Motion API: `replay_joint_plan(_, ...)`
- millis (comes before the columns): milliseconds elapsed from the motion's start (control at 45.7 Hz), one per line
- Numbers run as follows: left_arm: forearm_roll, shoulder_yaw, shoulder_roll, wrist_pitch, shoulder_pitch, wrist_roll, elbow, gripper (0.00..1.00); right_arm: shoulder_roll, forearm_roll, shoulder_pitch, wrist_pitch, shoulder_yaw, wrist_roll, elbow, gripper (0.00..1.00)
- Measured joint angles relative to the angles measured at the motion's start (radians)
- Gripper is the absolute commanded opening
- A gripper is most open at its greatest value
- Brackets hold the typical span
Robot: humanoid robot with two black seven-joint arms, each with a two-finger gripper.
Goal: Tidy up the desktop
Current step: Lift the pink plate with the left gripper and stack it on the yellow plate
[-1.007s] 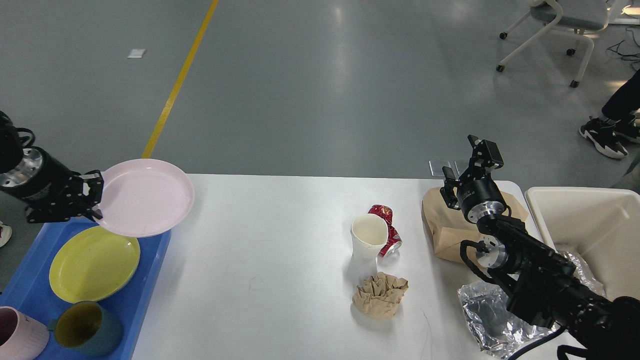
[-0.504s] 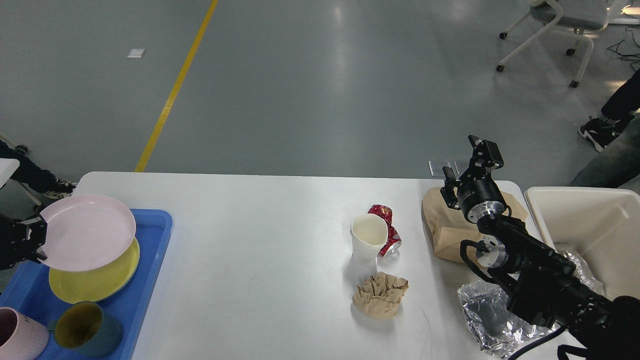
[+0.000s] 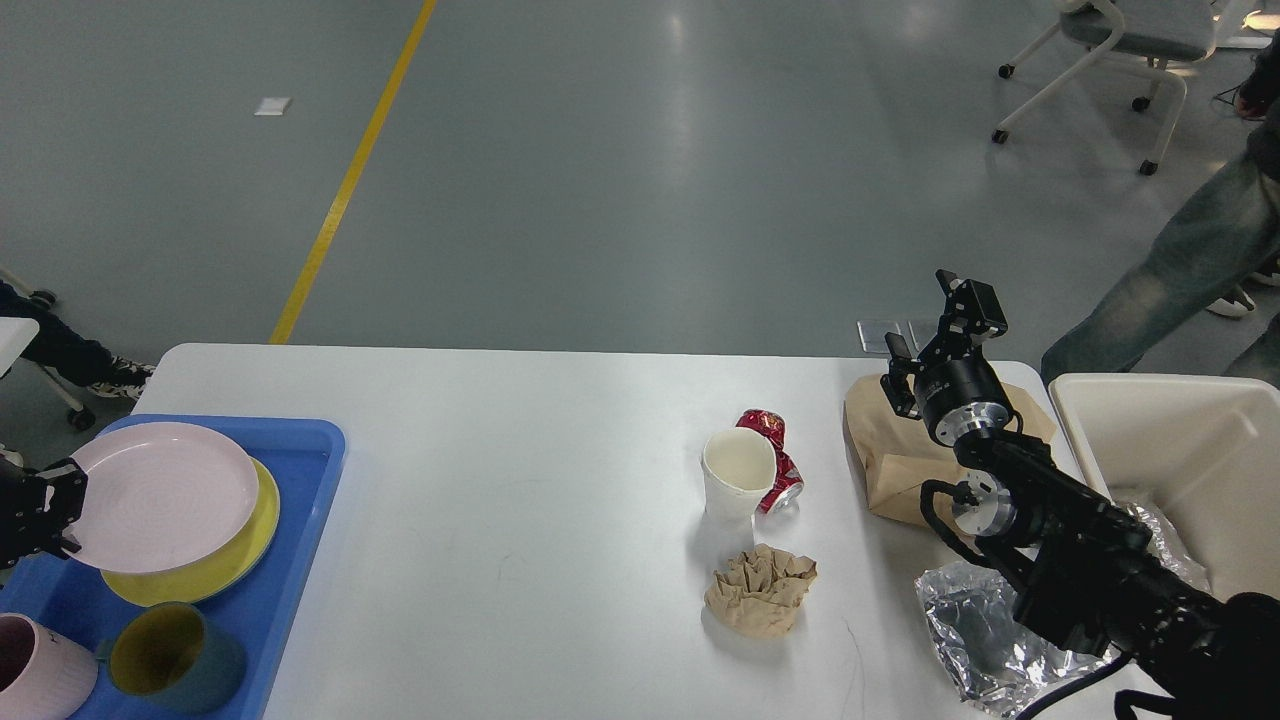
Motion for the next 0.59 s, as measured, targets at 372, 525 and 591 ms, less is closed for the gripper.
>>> replay_joint_plan(372, 0.000, -0.001, -0.002, -0.004, 0.010, 0.000, 0.001, 0.07, 0.000, 0.000, 0.000, 0.000, 0.000, 0.000, 0.000, 1.00)
replay_joint_plan(525, 0.007, 0.001, -0.011, 0.002, 0.011, -0.002, 0.002, 0.23, 0.000, 0.000, 0.000, 0.000, 0.000, 0.000, 0.000, 1.00)
replay_joint_plan(591, 0.009, 0.001, -0.014, 0.010, 0.012, -0.004, 0.002, 0.33, 0.000, 0.000, 0.000, 0.000, 0.000, 0.000, 0.000, 1.00)
